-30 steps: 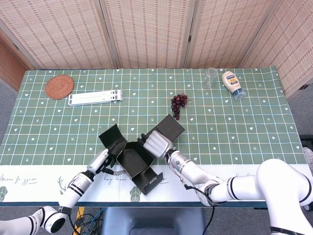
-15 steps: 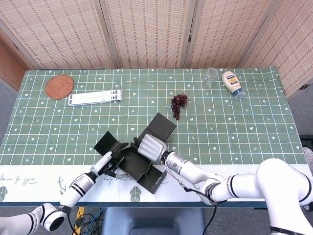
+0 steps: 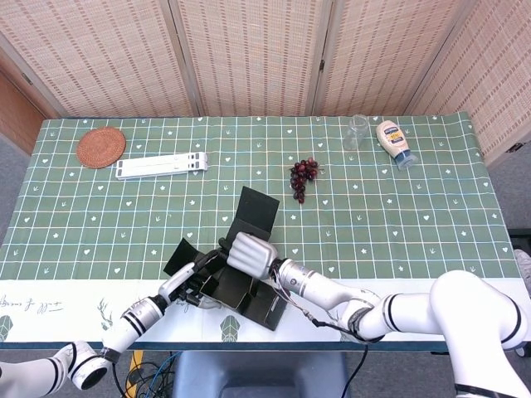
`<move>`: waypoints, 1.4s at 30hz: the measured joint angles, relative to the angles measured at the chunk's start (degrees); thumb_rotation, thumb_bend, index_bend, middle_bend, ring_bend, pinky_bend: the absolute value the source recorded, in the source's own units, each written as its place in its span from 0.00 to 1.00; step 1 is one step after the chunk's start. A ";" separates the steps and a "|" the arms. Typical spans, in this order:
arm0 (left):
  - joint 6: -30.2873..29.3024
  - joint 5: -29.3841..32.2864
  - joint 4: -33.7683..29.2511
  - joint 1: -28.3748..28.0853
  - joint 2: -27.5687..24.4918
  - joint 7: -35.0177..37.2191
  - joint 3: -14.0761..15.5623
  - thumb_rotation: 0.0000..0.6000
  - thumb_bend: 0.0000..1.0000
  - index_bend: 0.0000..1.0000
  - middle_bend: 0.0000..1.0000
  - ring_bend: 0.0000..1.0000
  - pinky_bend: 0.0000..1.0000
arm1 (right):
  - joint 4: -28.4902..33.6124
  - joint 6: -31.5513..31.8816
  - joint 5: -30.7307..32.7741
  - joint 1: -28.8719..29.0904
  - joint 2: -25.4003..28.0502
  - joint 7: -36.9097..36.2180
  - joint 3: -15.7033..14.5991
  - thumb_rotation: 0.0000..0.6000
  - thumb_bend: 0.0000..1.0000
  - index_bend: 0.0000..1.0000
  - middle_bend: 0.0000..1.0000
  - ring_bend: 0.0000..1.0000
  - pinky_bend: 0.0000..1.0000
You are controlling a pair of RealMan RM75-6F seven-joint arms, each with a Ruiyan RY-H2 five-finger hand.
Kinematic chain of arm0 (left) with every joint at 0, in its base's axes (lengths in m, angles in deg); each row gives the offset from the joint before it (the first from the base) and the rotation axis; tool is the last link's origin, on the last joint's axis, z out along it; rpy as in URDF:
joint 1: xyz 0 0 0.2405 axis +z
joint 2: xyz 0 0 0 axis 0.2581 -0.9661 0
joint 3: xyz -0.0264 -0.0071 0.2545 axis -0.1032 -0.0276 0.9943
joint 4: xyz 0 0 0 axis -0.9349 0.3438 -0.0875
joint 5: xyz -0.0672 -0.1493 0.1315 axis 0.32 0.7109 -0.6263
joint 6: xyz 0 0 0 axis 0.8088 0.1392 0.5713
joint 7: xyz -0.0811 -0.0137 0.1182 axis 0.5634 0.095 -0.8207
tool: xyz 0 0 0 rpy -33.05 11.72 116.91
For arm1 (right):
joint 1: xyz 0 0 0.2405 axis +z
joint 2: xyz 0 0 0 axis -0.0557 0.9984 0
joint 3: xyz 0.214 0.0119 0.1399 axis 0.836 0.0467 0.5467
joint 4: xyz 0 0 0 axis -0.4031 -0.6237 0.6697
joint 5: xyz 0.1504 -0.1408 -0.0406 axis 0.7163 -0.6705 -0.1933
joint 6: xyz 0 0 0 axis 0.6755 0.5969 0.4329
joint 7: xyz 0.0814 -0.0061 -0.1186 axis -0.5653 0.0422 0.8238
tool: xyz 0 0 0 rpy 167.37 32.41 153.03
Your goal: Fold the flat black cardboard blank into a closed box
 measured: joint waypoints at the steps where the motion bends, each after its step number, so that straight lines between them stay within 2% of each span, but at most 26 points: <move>1: -0.12 -0.28 0.31 -0.12 0.07 0.49 0.26 1.00 0.14 0.02 0.02 0.74 0.90 | -0.34 0.01 -0.68 -0.13 -0.21 -0.42 0.02 1.00 0.46 0.33 0.33 0.83 1.00; 9: -1.17 -1.48 1.66 -0.66 0.62 4.32 1.84 1.00 0.14 0.04 0.03 0.75 0.90 | -2.65 1.08 -6.21 -1.27 -1.34 -4.32 0.05 1.00 0.46 0.33 0.34 0.83 1.00; 17: -1.98 -1.94 2.55 -1.08 1.09 7.43 2.80 1.00 0.14 0.13 0.13 0.76 0.90 | -6.15 3.72 -13.66 -2.48 -2.66 -10.60 -0.07 1.00 0.46 0.33 0.34 0.83 1.00; 19: -2.08 -1.89 2.61 -1.18 1.14 8.39 2.89 1.00 0.14 0.15 0.15 0.76 0.90 | -7.20 4.34 -15.01 -2.90 -3.11 -12.22 -0.11 1.00 0.46 0.32 0.31 0.83 1.00; 21: -2.25 -1.82 2.77 -1.23 1.22 8.52 3.00 1.00 0.14 0.18 0.17 0.76 0.90 | -7.85 4.63 -15.66 -3.36 -3.31 -13.26 -0.03 1.00 0.43 0.24 0.24 0.82 1.00; 22: -2.32 -1.73 2.81 -1.24 1.25 8.36 3.05 1.00 0.14 0.19 0.18 0.76 0.90 | -7.89 4.61 -15.67 -3.70 -3.31 -13.68 0.14 1.00 0.40 0.14 0.20 0.82 1.00; 24: -2.38 -1.45 2.84 -1.26 1.29 8.16 3.06 1.00 0.14 0.20 0.18 0.77 0.90 | -7.52 4.42 -15.33 -4.03 -3.16 -13.87 0.46 1.00 0.33 0.03 0.14 0.81 1.00; 25: -2.38 -1.36 2.85 -1.26 1.29 7.97 3.06 1.00 0.14 0.20 0.19 0.77 0.90 | -7.11 4.18 -15.01 -4.24 -3.00 -13.89 0.66 1.00 0.31 0.00 0.11 0.80 1.00; 30: -2.13 -0.60 2.50 -1.37 1.29 6.88 2.86 1.00 0.14 0.19 0.19 0.77 0.90 | -5.08 3.20 -13.55 -5.15 -2.21 -13.89 1.50 1.00 0.22 0.00 0.01 0.76 1.00; 36: -1.54 0.31 1.80 -1.59 1.04 5.32 2.48 1.00 0.14 0.18 0.19 0.77 0.90 | -3.29 3.54 -13.46 -6.41 -1.43 -15.08 2.25 1.00 0.16 0.00 0.00 0.74 1.00; 42: -0.66 1.29 0.97 -1.89 0.44 4.02 1.98 1.00 0.14 0.17 0.19 0.76 0.90 | -1.73 4.87 -14.41 -7.69 -0.53 -18.15 2.66 1.00 0.14 0.00 0.00 0.74 1.00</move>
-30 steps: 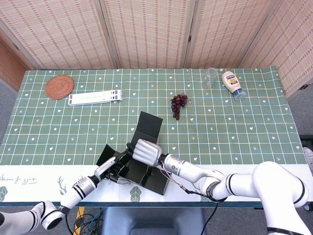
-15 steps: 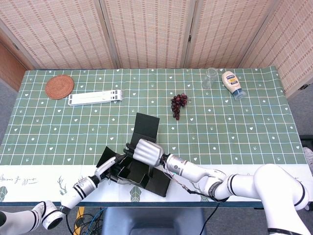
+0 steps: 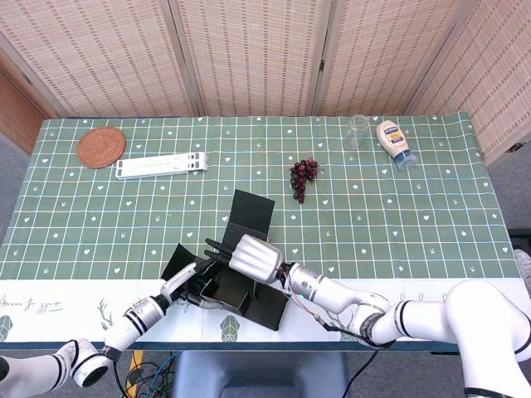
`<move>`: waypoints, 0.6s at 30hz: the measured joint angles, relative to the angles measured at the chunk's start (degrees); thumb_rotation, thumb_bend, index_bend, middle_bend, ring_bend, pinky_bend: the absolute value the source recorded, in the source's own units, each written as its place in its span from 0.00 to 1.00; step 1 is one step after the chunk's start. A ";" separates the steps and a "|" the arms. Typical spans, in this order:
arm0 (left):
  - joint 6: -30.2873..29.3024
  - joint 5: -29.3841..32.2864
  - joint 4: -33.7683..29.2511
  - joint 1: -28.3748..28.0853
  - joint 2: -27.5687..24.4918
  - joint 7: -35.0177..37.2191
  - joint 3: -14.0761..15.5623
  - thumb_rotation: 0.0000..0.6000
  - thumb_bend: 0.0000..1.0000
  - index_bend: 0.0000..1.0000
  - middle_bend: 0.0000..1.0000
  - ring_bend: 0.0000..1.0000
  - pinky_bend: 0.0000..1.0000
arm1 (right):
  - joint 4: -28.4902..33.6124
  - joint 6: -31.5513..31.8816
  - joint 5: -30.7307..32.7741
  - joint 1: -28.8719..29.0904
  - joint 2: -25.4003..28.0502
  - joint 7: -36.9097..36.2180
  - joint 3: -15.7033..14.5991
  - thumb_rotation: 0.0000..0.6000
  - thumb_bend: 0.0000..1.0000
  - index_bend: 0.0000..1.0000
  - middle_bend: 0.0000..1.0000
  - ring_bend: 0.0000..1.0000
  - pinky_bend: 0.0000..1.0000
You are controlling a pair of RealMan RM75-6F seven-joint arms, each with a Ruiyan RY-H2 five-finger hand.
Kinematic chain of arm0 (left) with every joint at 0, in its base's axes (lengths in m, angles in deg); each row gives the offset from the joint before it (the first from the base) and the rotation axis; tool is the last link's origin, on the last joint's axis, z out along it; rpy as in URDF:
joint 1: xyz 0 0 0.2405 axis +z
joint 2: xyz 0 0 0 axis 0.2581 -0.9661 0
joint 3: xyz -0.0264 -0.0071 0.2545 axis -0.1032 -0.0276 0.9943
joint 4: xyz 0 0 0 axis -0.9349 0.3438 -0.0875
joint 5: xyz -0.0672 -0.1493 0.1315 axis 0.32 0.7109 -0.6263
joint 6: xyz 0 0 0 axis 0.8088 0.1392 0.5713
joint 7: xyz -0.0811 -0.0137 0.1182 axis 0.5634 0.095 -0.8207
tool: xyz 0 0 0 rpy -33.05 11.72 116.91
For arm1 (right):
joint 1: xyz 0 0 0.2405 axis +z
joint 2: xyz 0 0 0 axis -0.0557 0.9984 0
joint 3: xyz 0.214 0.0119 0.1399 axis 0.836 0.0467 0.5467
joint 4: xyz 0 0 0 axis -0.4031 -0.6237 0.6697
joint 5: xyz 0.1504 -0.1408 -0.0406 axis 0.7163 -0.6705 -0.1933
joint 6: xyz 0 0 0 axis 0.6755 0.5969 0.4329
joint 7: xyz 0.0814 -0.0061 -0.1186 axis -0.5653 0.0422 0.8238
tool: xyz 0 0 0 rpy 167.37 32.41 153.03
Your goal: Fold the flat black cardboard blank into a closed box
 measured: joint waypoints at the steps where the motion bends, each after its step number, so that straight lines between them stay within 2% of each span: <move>1: 0.07 0.13 -0.14 -0.04 -0.14 -0.03 -0.10 1.00 0.14 0.17 0.19 0.76 0.90 | 0.34 0.51 -0.43 -0.30 0.25 -0.67 0.06 1.00 0.14 0.00 0.00 0.74 1.00; 7: 0.13 0.70 -0.93 -0.11 -1.19 0.52 -0.62 1.00 0.14 0.17 0.19 0.76 0.90 | 2.01 3.47 -2.32 -1.93 1.97 -3.55 0.55 1.00 0.15 0.00 0.00 0.74 1.00; 18: 0.43 1.24 -1.86 -0.18 -5.34 5.69 -0.89 1.00 0.14 0.17 0.19 0.76 0.90 | 5.17 11.30 -5.61 -7.15 6.52 -8.05 0.84 1.00 0.16 0.00 0.00 0.74 1.00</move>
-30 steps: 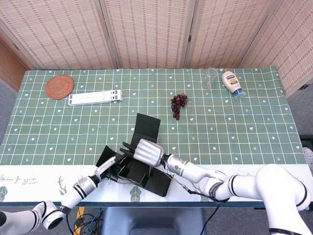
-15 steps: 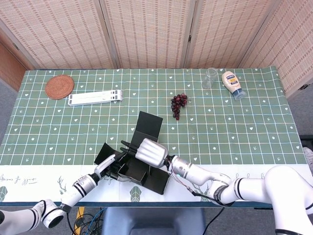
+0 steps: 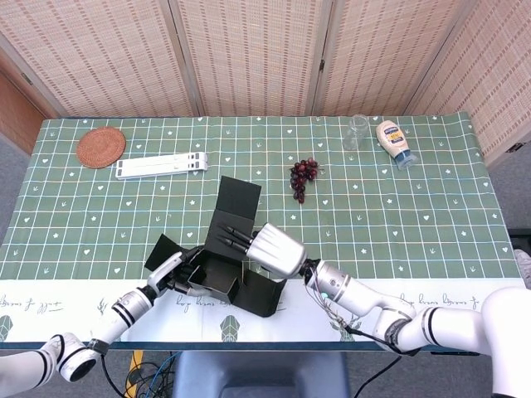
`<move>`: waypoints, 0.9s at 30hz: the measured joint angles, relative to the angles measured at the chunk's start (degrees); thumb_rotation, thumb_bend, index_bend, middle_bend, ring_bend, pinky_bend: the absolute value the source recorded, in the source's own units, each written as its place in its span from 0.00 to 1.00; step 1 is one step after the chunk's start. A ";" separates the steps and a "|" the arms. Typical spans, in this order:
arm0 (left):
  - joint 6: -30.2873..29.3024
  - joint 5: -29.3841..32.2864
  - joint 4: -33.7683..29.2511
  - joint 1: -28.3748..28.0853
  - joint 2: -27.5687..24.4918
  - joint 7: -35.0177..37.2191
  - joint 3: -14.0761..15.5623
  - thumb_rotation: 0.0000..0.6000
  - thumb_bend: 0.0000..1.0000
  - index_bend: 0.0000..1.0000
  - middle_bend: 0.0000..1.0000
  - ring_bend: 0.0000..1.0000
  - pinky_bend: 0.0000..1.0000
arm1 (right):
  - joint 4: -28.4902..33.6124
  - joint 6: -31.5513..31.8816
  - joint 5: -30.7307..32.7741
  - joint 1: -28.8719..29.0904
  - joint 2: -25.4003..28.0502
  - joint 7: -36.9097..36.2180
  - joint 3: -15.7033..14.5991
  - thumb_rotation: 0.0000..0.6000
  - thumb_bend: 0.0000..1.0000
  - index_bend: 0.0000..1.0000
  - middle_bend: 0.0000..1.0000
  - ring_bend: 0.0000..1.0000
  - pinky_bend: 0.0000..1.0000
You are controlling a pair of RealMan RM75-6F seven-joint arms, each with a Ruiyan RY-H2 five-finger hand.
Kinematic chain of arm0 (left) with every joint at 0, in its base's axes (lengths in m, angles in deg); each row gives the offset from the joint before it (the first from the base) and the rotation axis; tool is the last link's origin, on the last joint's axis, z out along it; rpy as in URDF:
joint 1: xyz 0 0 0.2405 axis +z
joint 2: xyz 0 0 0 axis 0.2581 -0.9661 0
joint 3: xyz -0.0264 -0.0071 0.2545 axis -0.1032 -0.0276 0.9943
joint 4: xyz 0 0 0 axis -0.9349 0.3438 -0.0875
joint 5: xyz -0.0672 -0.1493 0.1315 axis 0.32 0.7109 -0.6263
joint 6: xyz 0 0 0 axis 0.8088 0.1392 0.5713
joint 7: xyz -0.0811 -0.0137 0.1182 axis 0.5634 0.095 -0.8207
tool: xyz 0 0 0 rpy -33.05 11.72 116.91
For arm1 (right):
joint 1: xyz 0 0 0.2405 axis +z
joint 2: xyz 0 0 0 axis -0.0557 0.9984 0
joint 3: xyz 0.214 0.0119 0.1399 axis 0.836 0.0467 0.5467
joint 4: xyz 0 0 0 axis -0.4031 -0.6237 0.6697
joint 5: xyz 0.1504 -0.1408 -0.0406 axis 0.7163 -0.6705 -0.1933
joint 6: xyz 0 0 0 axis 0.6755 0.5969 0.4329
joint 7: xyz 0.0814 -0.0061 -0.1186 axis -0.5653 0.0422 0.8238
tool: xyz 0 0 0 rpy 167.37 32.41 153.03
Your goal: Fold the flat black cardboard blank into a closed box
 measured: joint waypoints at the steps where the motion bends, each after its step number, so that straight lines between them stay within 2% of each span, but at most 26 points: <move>1: -0.02 0.08 -0.09 0.03 -0.26 0.37 -0.06 1.00 0.14 0.17 0.19 0.76 0.90 | 0.31 1.01 -0.25 -0.82 0.63 -0.60 -0.08 1.00 0.16 0.00 0.00 0.74 1.00; 7: 0.07 0.81 -0.76 0.07 -2.71 4.79 -0.76 1.00 0.14 0.16 0.19 0.76 0.90 | 0.99 5.46 -2.88 -5.04 2.97 -3.80 -1.70 1.00 0.16 0.00 0.00 0.74 1.00; 15: 1.02 1.29 -1.73 -0.82 -7.14 11.20 -2.15 1.00 0.14 0.16 0.19 0.76 0.90 | -0.45 8.16 -4.52 -8.01 2.43 -6.97 -2.44 1.00 0.16 0.00 0.03 0.74 1.00; 21: 1.78 1.03 -2.34 -1.71 -9.93 16.82 -2.83 1.00 0.14 0.16 0.19 0.76 0.90 | -3.52 9.34 -5.36 -9.25 -0.25 -8.04 -2.23 1.00 0.12 0.00 0.03 0.74 1.00; 27: 2.35 -0.02 -3.81 -2.85 -12.61 22.63 -3.09 1.00 0.14 0.15 0.19 0.76 0.90 | -8.24 11.19 -6.21 -10.13 -5.73 -7.73 -1.43 1.00 0.05 0.00 0.02 0.73 1.00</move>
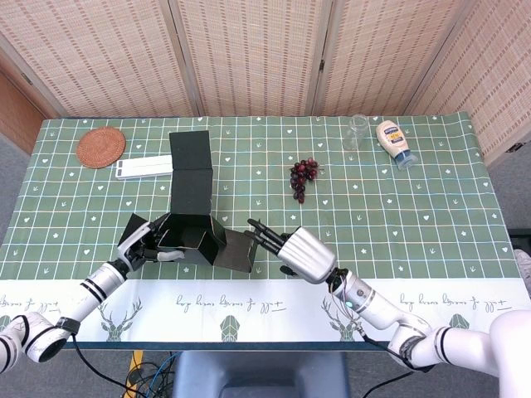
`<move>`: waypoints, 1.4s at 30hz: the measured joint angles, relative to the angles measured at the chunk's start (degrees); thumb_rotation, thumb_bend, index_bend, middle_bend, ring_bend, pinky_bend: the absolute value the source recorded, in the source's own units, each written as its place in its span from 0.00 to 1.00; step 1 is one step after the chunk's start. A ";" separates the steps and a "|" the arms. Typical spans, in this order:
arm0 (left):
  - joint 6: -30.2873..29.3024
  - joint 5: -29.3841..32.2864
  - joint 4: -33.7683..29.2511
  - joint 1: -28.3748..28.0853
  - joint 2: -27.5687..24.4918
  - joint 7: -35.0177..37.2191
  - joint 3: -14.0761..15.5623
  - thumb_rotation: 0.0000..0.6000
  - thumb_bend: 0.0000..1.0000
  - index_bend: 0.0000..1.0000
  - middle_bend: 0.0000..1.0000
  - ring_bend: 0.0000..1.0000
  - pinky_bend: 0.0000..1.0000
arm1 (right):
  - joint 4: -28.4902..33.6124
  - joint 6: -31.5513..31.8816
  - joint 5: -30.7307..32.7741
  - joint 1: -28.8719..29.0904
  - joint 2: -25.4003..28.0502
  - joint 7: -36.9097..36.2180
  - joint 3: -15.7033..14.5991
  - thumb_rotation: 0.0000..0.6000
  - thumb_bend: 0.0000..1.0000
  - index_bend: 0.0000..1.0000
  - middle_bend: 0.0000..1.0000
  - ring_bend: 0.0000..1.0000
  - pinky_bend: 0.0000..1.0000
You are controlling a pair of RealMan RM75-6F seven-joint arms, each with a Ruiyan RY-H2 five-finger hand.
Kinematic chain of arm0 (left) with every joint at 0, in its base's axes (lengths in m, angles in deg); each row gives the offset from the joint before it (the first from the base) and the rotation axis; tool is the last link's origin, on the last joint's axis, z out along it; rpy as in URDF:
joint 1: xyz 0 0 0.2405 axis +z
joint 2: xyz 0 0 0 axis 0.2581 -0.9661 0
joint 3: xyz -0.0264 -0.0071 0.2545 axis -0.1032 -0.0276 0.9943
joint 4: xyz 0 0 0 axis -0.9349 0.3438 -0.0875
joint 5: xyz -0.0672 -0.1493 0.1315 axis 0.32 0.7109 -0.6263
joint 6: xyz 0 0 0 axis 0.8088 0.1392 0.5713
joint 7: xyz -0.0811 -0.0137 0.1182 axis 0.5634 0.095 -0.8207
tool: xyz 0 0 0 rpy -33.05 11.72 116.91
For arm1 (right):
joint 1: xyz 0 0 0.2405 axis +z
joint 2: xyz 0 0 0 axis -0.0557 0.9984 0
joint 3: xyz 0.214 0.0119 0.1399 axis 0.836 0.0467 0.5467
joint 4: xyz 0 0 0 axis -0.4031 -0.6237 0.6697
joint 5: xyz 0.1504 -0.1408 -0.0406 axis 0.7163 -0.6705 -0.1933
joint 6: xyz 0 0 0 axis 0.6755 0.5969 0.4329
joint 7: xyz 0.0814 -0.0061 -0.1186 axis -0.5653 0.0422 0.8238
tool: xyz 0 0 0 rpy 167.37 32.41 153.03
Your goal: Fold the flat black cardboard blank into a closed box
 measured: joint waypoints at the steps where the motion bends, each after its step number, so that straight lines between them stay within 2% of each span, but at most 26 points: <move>1: 0.13 -0.23 -0.34 -0.23 -0.45 0.61 0.01 1.00 0.14 0.15 0.19 0.76 0.90 | -1.18 0.52 -0.28 -0.10 -1.28 0.11 0.24 1.00 0.04 0.00 0.02 0.73 1.00; 12: 0.19 -2.95 -3.06 -1.67 -3.19 8.20 1.16 1.00 0.14 0.15 0.19 0.76 0.90 | -13.53 7.67 -4.25 0.22 -13.57 -0.72 2.89 1.00 0.03 0.00 0.00 0.70 1.00; 19: -0.86 -5.85 -2.63 -2.51 -3.84 9.39 3.05 1.00 0.14 0.15 0.19 0.76 0.90 | -21.53 11.37 -6.64 3.40 -19.78 -2.84 5.88 1.00 0.04 0.00 0.02 0.70 1.00; 22: -1.22 -6.59 -2.30 -2.83 -3.95 8.08 3.83 1.00 0.14 0.15 0.19 0.76 0.90 | -22.02 11.54 -7.02 4.69 -20.31 -3.19 6.70 1.00 0.04 0.00 0.03 0.70 1.00; 29: -1.18 -6.15 -1.39 -3.05 -3.19 2.64 4.76 1.00 0.14 0.15 0.19 0.76 0.90 | -20.40 8.58 -6.54 5.69 -19.56 -1.97 6.60 1.00 0.04 0.00 0.04 0.70 1.00; 36: -0.82 -4.47 -0.91 -2.74 -1.60 -4.35 4.63 1.00 0.14 0.15 0.19 0.76 0.90 | -19.56 6.42 -6.08 6.41 -19.05 -1.37 5.82 1.00 0.04 0.00 0.05 0.70 1.00; 42: -0.59 -2.90 -0.38 -2.03 0.67 -11.13 4.41 1.00 0.14 0.15 0.18 0.76 0.90 | -20.47 5.12 -6.50 6.46 -19.52 -1.04 4.00 1.00 0.04 0.00 0.05 0.70 1.00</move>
